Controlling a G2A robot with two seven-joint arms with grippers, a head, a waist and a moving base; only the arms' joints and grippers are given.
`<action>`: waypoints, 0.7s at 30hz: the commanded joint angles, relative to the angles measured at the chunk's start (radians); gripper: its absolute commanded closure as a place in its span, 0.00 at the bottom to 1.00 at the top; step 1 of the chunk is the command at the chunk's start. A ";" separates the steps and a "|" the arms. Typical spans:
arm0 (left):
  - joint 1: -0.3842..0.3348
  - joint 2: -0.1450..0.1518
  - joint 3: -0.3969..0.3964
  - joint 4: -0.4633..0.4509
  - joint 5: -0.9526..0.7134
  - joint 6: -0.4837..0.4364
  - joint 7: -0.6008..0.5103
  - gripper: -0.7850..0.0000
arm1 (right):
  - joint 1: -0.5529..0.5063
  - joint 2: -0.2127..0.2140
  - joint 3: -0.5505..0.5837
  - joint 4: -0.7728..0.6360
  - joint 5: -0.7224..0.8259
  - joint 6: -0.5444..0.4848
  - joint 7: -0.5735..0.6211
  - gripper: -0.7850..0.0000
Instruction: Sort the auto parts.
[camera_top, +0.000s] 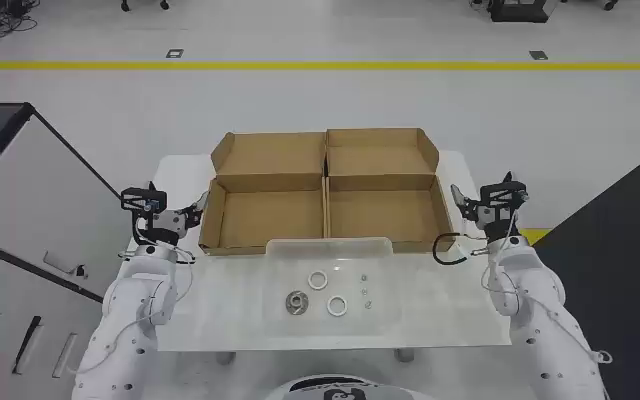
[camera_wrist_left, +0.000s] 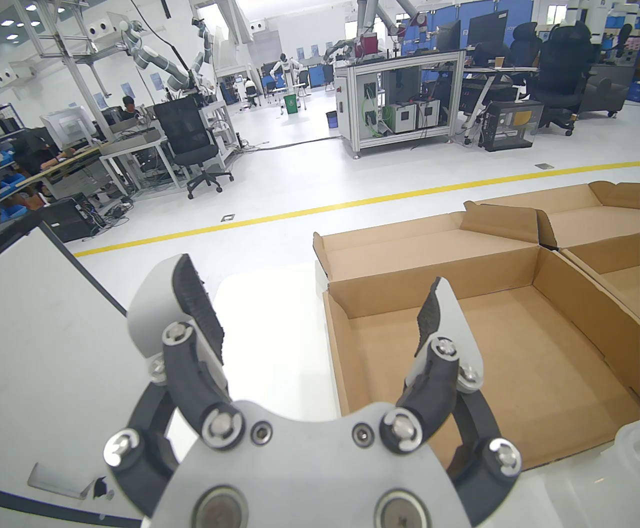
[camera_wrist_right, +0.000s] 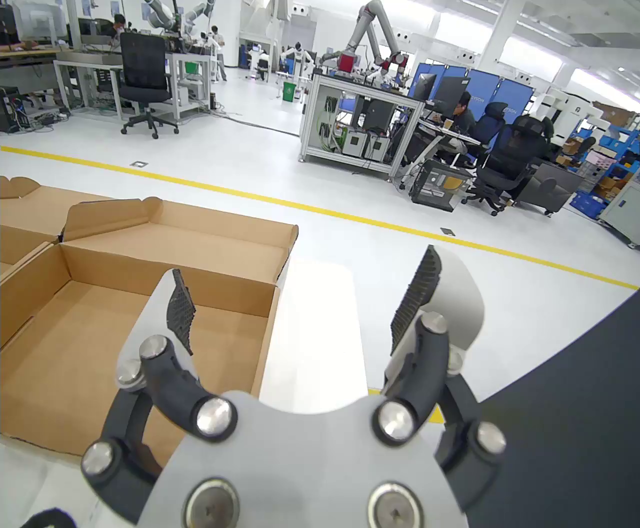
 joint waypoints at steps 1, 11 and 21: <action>0.000 0.000 0.000 0.000 0.000 0.000 0.000 0.00 | 0.000 0.000 0.000 0.000 0.000 0.000 0.000 0.00; 0.000 0.000 0.000 0.000 0.000 0.000 0.000 0.00 | -0.005 0.010 0.059 -0.089 -0.028 -0.109 0.013 0.00; 0.000 0.000 0.000 0.000 0.000 0.000 0.000 0.00 | -0.016 0.040 0.169 -0.309 0.033 -0.513 0.245 0.00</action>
